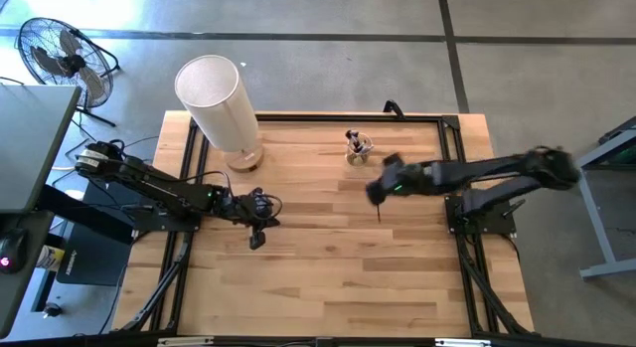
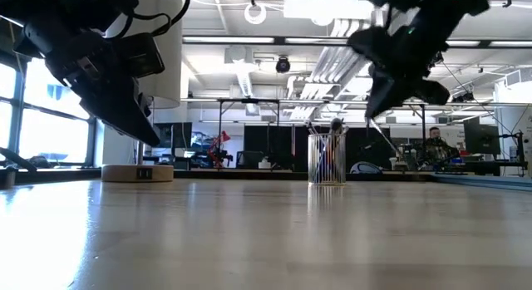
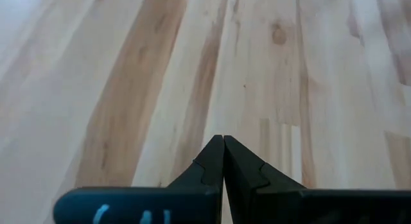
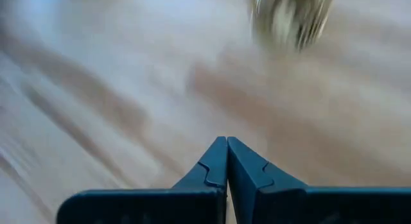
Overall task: Put items in baskets/containers
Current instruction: Put the silver liner brush into the yellow container
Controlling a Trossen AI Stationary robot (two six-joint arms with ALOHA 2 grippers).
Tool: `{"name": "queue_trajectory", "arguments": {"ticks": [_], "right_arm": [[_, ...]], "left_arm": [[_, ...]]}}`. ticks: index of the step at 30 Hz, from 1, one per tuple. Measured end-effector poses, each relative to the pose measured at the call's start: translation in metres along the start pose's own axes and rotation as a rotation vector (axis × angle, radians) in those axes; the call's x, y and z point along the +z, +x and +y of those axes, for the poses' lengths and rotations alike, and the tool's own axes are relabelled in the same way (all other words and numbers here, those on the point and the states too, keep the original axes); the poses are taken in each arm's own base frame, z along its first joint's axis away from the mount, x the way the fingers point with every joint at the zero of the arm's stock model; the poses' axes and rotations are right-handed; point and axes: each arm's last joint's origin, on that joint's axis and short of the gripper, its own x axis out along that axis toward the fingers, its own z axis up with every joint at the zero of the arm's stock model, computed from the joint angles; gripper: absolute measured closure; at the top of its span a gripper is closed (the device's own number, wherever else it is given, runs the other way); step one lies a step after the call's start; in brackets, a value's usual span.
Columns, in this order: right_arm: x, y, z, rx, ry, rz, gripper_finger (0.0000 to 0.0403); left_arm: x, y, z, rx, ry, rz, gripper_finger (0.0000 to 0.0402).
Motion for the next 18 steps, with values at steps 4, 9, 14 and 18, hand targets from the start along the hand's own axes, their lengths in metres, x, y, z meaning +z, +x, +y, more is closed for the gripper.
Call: {"name": "queue_trajectory", "arguments": {"ticks": [4,9,14,18], "right_arm": [[0.019,-0.023,-0.033,0.138,0.062,-0.261,0.0403],[0.053,-0.042,-0.059,0.351,-0.023,-0.617,0.0403],[0.083,-0.046,-0.074,0.376,-0.196,-0.85,0.0403],[0.101,-0.036,-0.082,0.36,-0.298,-0.93,0.0403]], "left_arm": [[0.002,0.0,0.001,0.038,-0.002,-0.033,0.0401],[0.009,0.0,-0.002,0.019,-0.013,-0.104,0.0401],[0.016,-0.001,-0.003,0.036,-0.037,-0.194,0.0401],[0.022,-0.003,-0.003,0.084,-0.064,-0.272,0.0401]]}}
